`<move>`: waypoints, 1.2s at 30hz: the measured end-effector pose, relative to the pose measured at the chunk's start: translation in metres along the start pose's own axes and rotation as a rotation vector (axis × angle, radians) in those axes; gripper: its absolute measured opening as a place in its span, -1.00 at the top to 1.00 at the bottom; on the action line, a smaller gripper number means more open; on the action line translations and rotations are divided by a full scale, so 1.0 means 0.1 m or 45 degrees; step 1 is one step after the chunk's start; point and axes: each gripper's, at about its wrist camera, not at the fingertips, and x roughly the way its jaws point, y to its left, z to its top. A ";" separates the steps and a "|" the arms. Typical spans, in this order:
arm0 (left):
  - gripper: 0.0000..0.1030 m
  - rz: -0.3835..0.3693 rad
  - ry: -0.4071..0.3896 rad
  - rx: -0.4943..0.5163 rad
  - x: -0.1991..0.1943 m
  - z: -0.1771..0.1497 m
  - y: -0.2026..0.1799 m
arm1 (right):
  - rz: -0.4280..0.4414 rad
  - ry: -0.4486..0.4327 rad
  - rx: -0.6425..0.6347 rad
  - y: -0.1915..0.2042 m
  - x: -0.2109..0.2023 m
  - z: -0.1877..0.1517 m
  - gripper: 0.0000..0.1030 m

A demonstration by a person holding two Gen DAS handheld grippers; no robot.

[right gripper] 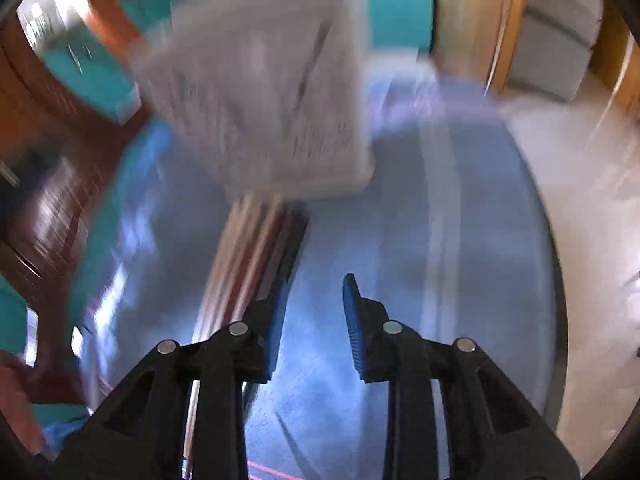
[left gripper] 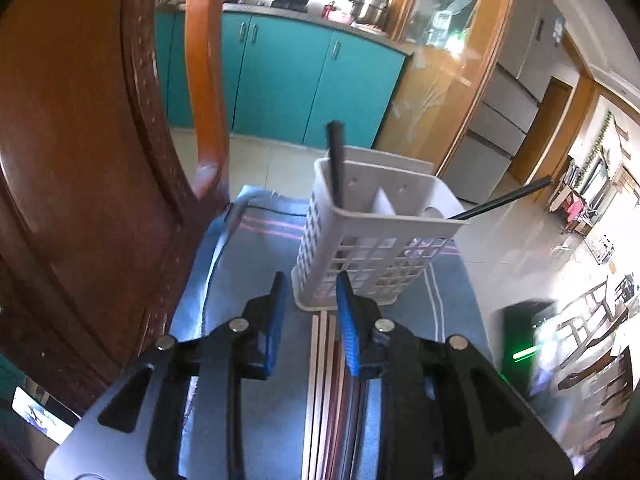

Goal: Organize utensils

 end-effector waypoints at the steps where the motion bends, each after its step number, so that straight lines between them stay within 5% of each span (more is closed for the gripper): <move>1: 0.48 0.003 0.004 -0.006 0.01 0.01 0.02 | -0.002 0.034 -0.006 0.06 0.10 -0.01 0.44; 7: 0.39 0.033 0.046 -0.007 0.06 -0.03 0.13 | -0.131 0.026 -0.126 0.34 0.18 -0.07 0.41; 8: 0.39 0.040 0.060 -0.004 0.08 -0.04 0.13 | -0.135 0.034 -0.131 0.35 0.18 -0.08 0.48; 9: 0.39 0.045 0.076 -0.002 0.10 -0.04 0.15 | -0.127 0.043 -0.128 0.35 0.17 -0.08 0.76; 15: 0.38 0.018 0.201 0.000 0.27 -0.14 0.18 | -0.053 0.097 0.000 0.02 0.11 -0.10 0.88; 25: 0.38 -0.045 0.489 0.038 0.79 -0.48 0.02 | 0.027 0.116 0.207 -0.56 0.02 -0.09 0.88; 36: 0.37 0.054 0.607 0.137 1.09 -0.75 -0.05 | 0.003 0.084 0.175 -0.51 -0.09 -0.02 0.86</move>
